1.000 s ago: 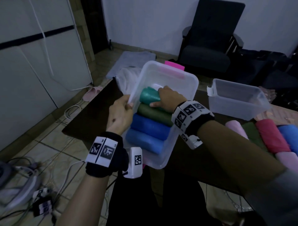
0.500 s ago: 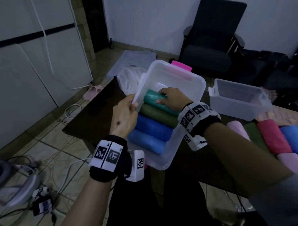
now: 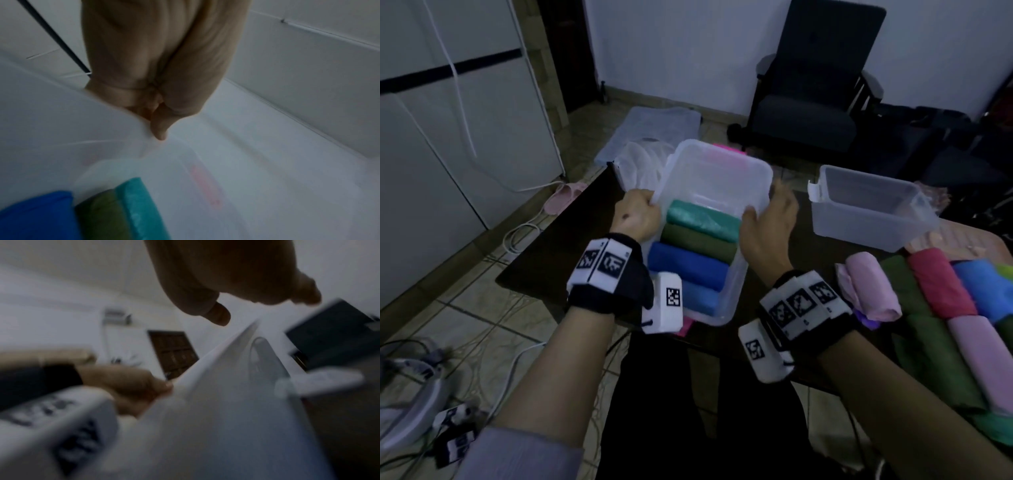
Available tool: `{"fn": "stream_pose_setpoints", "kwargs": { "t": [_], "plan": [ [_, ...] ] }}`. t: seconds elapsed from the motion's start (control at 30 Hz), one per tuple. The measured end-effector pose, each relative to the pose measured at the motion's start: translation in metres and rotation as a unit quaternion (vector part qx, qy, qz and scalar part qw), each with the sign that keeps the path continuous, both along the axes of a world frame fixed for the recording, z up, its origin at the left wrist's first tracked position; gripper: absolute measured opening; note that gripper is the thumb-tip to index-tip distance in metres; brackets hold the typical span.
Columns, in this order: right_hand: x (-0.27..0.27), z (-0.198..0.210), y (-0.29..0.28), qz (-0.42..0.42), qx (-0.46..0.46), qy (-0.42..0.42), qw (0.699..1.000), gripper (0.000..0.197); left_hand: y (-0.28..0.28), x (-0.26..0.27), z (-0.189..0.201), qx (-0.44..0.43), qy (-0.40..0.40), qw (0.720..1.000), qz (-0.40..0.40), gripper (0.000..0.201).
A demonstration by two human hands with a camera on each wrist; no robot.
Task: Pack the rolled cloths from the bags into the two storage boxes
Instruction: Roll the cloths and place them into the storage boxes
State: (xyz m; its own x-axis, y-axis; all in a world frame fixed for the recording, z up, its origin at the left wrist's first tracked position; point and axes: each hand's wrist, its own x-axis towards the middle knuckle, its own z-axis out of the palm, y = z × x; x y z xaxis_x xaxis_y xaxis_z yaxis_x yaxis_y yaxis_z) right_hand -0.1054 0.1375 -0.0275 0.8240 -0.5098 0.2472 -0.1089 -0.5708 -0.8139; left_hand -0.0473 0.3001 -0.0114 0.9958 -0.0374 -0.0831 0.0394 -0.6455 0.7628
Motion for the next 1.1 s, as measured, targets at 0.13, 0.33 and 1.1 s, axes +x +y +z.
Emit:
{"fn": "stream_pose_setpoints", "kwargs": {
  "t": [0.13,0.33,1.1],
  "plan": [
    [-0.014,0.002,-0.006,0.119,0.412,0.097,0.898,0.018,-0.008,0.024,-0.002,0.029,0.062,0.998,0.002,0.037],
    [-0.009,-0.009,-0.009,0.121,0.387,0.101,0.908,0.02,-0.016,0.04,-0.004,0.089,0.092,0.992,-0.007,0.04],
    [-0.075,-0.075,-0.208,-0.055,-0.134,0.359,0.922,0.066,-0.176,-0.121,-0.12,0.298,0.148,0.862,-0.383,0.072]
  ]
}}
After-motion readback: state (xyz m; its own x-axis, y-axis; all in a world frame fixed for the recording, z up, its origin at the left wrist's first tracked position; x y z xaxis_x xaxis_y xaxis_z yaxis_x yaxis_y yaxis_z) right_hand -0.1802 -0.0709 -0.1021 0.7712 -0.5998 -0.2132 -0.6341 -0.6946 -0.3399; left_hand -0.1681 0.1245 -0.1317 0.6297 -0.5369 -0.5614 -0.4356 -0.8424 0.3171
